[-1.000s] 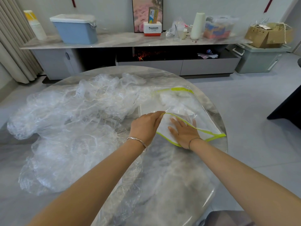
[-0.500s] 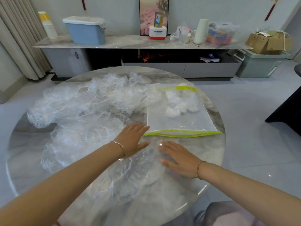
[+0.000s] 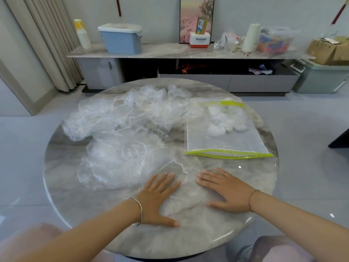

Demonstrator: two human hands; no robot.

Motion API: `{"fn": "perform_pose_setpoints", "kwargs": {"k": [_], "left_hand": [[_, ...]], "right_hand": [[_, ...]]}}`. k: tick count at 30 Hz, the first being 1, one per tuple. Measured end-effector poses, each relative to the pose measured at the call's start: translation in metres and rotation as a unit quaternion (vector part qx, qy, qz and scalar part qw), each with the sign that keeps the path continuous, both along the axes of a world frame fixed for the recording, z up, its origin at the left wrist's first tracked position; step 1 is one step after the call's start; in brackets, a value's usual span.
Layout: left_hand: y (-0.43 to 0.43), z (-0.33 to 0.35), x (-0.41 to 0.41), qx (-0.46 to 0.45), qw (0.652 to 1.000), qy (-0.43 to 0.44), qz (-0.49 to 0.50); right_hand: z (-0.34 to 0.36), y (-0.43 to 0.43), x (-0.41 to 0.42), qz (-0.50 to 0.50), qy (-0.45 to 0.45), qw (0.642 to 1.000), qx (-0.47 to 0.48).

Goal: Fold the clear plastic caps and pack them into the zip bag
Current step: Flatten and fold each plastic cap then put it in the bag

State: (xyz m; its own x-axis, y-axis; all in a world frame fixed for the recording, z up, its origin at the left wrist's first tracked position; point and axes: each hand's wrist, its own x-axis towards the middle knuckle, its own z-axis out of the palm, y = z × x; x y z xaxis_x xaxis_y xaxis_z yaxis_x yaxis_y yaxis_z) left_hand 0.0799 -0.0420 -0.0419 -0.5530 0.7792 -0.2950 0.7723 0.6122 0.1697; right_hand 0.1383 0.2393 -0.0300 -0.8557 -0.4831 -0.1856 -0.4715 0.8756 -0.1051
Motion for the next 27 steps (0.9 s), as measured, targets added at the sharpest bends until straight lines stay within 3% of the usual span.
{"fn": "perform_pose_setpoints", "kwargs": {"k": [4,10,13,15,18,22,25,27], "left_hand": [[0.004,-0.002,-0.001,0.02,1.0,0.003,0.002],[0.015,-0.004,-0.001,0.039,0.999,-0.012,0.008],[0.016,0.002,0.0,0.054,0.998,-0.03,0.013],[0.013,0.01,-0.002,0.065,0.997,-0.029,0.002],[0.004,0.019,-0.007,0.077,0.997,-0.007,-0.007],[-0.001,0.023,-0.014,0.159,0.986,0.004,0.044],[0.001,0.026,-0.015,0.226,0.968,-0.022,0.107],[0.004,0.027,-0.013,0.256,0.951,-0.066,0.159]], "right_hand": [[-0.002,0.009,0.005,-0.015,0.089,0.996,0.001],[-0.015,-0.037,0.001,0.07,0.227,0.97,-0.053],[-0.013,-0.051,-0.005,0.027,0.205,0.97,-0.129],[-0.008,-0.051,-0.004,-0.088,0.145,0.958,-0.231],[-0.003,-0.041,0.001,-0.261,0.023,0.875,-0.406],[0.007,-0.033,0.0,-0.348,-0.058,0.739,-0.573],[0.007,-0.032,-0.003,-0.391,-0.08,0.697,-0.596],[0.006,-0.033,-0.004,-0.416,-0.076,0.698,-0.578]]}}
